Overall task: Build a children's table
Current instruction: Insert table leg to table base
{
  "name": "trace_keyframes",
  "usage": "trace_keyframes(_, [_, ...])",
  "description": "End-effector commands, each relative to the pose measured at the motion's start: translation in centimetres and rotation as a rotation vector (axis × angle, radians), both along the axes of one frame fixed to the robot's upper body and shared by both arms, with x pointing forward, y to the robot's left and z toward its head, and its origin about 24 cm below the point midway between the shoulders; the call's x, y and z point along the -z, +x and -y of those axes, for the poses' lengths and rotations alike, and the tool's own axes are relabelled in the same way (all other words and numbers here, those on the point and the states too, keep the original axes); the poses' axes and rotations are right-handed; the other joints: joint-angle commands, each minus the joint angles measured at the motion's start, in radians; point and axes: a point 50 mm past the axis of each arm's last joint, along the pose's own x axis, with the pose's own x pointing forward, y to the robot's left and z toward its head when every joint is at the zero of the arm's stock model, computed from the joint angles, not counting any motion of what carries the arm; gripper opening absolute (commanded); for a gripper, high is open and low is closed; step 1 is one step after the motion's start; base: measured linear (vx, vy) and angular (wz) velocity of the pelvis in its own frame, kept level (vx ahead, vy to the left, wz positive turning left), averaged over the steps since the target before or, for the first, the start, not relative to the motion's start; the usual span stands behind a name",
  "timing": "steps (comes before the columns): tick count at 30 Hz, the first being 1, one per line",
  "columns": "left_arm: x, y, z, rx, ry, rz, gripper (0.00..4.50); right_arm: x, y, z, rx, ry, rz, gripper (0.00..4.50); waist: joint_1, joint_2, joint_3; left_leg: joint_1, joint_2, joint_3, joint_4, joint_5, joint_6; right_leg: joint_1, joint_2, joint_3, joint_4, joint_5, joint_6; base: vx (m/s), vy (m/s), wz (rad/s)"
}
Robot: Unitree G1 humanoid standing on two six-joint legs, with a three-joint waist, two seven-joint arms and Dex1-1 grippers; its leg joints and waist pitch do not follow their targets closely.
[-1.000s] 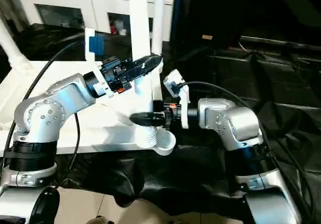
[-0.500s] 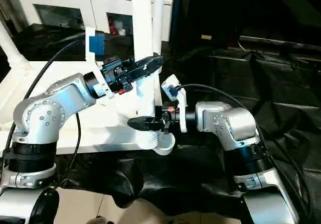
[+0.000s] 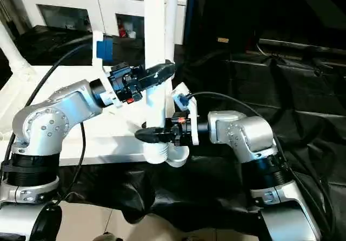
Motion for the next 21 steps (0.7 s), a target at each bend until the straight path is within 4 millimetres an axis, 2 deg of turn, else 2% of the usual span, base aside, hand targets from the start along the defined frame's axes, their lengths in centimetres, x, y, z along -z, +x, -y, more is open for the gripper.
trace_keyframes(1, [-0.2,-0.7,0.9,0.081,-0.001,0.022,1.80,-0.3,0.4,0.7,0.048,-0.010,0.003,2.09,0.000,0.006,-0.082,0.003,0.004,0.006,-0.060,-0.159,0.000,0.069,-0.039,0.034,-0.070,-0.231,-0.169,0.000,0.000,0.00])
trace_keyframes(2, [-0.1,-0.2,0.7,0.019,0.006,0.007,2.36,-0.3,0.4,0.8,0.056,-0.007,0.006,2.08,-0.001,0.007,-0.082,0.004,0.005,0.006,-0.060,-0.161,-0.001,0.069,-0.039,0.034,-0.070,-0.232,-0.169,0.000,0.000,0.00])
trace_keyframes(3, [-0.1,0.1,0.6,0.000,-0.002,-0.002,2.50,-0.3,0.4,0.8,0.065,-0.004,0.009,2.08,-0.001,0.007,-0.082,0.004,0.004,0.006,-0.060,-0.162,-0.001,0.069,-0.039,0.034,-0.070,-0.232,-0.168,0.000,0.000,0.00])
trace_keyframes(5, [-0.2,0.1,0.5,0.001,-0.020,0.003,2.50,-0.2,0.5,0.9,0.079,0.002,0.012,2.07,-0.002,0.003,-0.081,0.004,0.003,0.007,-0.059,-0.167,0.001,0.069,-0.038,0.033,-0.073,-0.243,-0.164,0.000,0.000,0.00])
trace_keyframes(7, [-0.3,0.1,0.3,-0.007,-0.028,0.019,2.83,-0.3,0.5,1.0,0.087,0.005,0.019,2.00,0.000,0.006,-0.083,0.004,0.004,0.006,-0.060,-0.158,0.000,0.069,-0.040,0.034,-0.071,-0.238,-0.165,0.000,0.000,0.00])
trace_keyframes(8, [-0.7,0.1,-0.3,-0.047,-0.067,0.065,2.93,-0.3,0.6,1.1,0.107,0.017,0.033,1.98,0.001,0.012,-0.083,0.004,0.005,0.004,-0.060,-0.156,0.000,0.069,-0.040,0.034,-0.070,-0.224,-0.169,0.000,0.000,0.00])
trace_keyframes(9, [-0.7,0.1,-0.3,-0.047,-0.067,0.065,2.95,-0.3,0.6,1.1,0.107,0.017,0.033,1.97,-0.001,0.009,-0.082,0.002,0.005,0.005,-0.060,-0.157,0.002,0.069,-0.040,0.034,-0.072,-0.221,-0.168,0.000,0.000,0.00])
trace_keyframes(11, [-1.8,-0.2,-1.2,-0.104,-0.160,0.176,2.95,-0.6,0.8,1.0,0.143,0.056,0.068,1.96,-0.001,0.007,-0.084,0.000,0.005,0.004,-0.060,-0.154,0.000,0.072,-0.042,0.034,-0.071,-0.207,-0.175,0.000,0.000,0.00])
trace_keyframes(13, [-2.4,-0.4,-1.8,-0.125,-0.228,0.195,2.95,-0.6,1.0,0.8,0.172,0.079,0.090,1.94,0.000,0.016,-0.084,0.001,0.006,0.004,-0.059,-0.161,-0.004,0.071,-0.044,0.033,-0.071,-0.207,-0.180,0.000,0.000,0.00])
trace_keyframes(14, [-2.7,-0.5,-2.0,-0.144,-0.233,0.210,2.95,-0.7,1.3,0.7,0.202,0.096,0.105,1.92,-0.001,0.013,-0.084,0.002,0.005,0.004,-0.061,-0.167,-0.006,0.070,-0.042,0.032,-0.070,-0.203,-0.186,0.000,0.000,0.00])
trace_keyframes(16, [-2.8,-0.6,-2.6,-0.177,-0.229,0.240,2.95,-0.7,1.5,0.4,0.246,0.122,0.120,1.89,-0.003,0.015,-0.083,0.003,0.006,0.004,-0.062,-0.184,-0.006,0.068,-0.041,0.031,-0.071,-0.221,-0.182,0.000,0.000,0.00])
trace_keyframes(17, [-2.8,-0.7,-2.9,-0.187,-0.234,0.241,2.95,-0.7,1.8,0.3,0.288,0.131,0.145,1.89,-0.003,0.023,-0.082,0.005,0.006,0.002,-0.063,-0.191,-0.008,0.066,-0.043,0.031,-0.070,-0.236,-0.177,0.000,0.000,0.00])
trace_keyframes(19, [-2.1,-0.8,-3.5,-0.222,-0.196,0.231,2.95,-0.7,2.2,0.1,0.345,0.139,0.175,1.89,-0.003,0.017,-0.081,0.005,0.005,0.004,-0.063,-0.199,-0.011,0.066,-0.041,0.031,-0.073,-0.256,-0.164,0.000,0.000,0.00])
trace_keyframes(20, [-1.6,-0.8,-4.0,-0.250,-0.146,0.230,2.95,-0.7,2.4,-0.1,0.379,0.129,0.204,1.89,-0.005,0.004,-0.080,0.002,0.005,0.005,-0.066,-0.199,-0.007,0.065,-0.040,0.031,-0.075,-0.276,-0.152,0.000,0.000,0.00])
trace_keyframes(21, [-0.7,-0.6,-4.4,-0.289,-0.063,0.230,2.95,-0.7,2.6,-0.2,0.400,0.113,0.221,1.89,-0.004,0.008,-0.080,0.003,0.006,0.002,-0.069,-0.195,-0.010,0.063,-0.040,0.031,-0.076,-0.307,-0.129,0.000,0.000,0.00])
